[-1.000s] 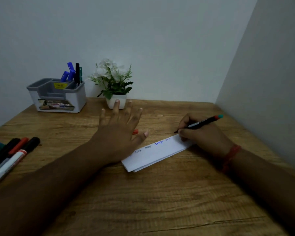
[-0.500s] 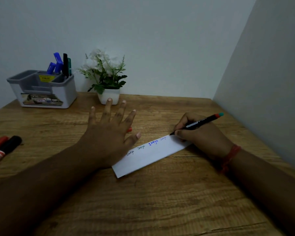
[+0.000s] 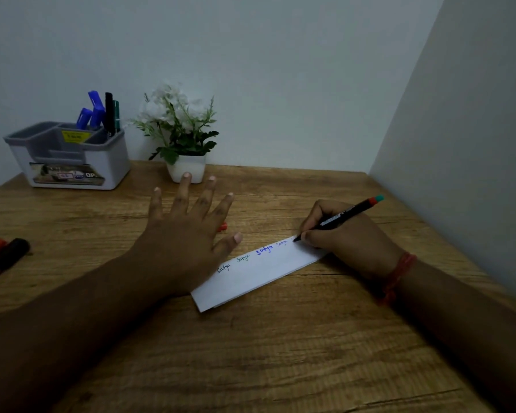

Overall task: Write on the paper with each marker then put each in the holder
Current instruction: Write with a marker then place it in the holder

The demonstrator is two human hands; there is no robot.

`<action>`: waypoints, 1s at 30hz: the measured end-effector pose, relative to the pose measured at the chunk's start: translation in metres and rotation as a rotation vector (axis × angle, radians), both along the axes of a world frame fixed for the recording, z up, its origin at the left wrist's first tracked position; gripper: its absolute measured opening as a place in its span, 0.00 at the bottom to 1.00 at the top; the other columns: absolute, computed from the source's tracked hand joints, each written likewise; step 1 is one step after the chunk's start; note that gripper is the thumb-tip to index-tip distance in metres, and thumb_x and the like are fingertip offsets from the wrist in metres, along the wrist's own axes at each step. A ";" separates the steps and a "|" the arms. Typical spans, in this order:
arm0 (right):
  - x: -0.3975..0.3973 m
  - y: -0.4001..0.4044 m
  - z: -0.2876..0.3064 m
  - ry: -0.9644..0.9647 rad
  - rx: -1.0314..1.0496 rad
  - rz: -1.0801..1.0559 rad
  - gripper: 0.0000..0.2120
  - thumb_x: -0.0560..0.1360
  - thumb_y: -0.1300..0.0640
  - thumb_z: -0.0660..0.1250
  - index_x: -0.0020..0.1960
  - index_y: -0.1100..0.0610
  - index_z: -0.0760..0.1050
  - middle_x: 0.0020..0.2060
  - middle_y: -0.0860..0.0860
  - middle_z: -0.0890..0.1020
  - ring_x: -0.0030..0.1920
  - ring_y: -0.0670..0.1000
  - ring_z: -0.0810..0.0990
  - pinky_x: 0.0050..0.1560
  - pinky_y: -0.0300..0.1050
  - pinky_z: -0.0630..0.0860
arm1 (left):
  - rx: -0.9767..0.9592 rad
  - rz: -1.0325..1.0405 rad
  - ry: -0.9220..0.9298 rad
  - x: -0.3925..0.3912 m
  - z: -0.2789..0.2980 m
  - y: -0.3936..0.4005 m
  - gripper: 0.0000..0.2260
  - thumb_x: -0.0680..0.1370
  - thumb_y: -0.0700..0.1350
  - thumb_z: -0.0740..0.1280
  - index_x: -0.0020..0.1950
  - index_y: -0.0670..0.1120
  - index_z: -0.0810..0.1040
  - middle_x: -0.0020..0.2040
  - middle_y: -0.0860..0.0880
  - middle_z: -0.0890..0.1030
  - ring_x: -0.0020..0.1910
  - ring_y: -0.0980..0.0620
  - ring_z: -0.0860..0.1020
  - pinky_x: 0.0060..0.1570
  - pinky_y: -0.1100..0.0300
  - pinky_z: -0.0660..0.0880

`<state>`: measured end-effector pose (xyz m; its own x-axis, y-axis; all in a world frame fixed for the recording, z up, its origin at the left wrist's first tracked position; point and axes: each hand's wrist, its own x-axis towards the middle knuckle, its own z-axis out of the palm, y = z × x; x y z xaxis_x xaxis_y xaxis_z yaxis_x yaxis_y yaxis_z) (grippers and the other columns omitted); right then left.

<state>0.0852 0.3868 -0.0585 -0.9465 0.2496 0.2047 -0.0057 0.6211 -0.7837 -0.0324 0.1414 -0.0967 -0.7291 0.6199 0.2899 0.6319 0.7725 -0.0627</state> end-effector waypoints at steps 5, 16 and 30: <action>-0.001 0.003 -0.001 0.016 -0.014 -0.026 0.04 0.72 0.64 0.72 0.40 0.57 0.81 0.39 0.47 0.87 0.42 0.42 0.84 0.40 0.33 0.77 | -0.004 0.002 -0.007 0.000 0.000 0.000 0.36 0.71 0.71 0.27 0.77 0.61 0.33 0.78 0.53 0.30 0.75 0.46 0.26 0.72 0.34 0.36; -0.003 0.002 -0.001 0.018 -0.010 -0.044 0.05 0.71 0.64 0.72 0.39 0.57 0.80 0.38 0.47 0.86 0.38 0.39 0.82 0.35 0.29 0.75 | 0.008 -0.007 -0.004 0.000 -0.001 0.000 0.36 0.71 0.72 0.28 0.77 0.61 0.34 0.79 0.54 0.31 0.75 0.46 0.27 0.72 0.34 0.35; -0.003 0.001 -0.003 0.031 0.017 -0.053 0.04 0.71 0.63 0.71 0.40 0.56 0.79 0.40 0.49 0.86 0.44 0.48 0.84 0.38 0.35 0.77 | -0.001 0.003 -0.005 -0.001 0.000 0.001 0.36 0.69 0.72 0.25 0.77 0.62 0.32 0.78 0.54 0.31 0.75 0.46 0.26 0.72 0.34 0.37</action>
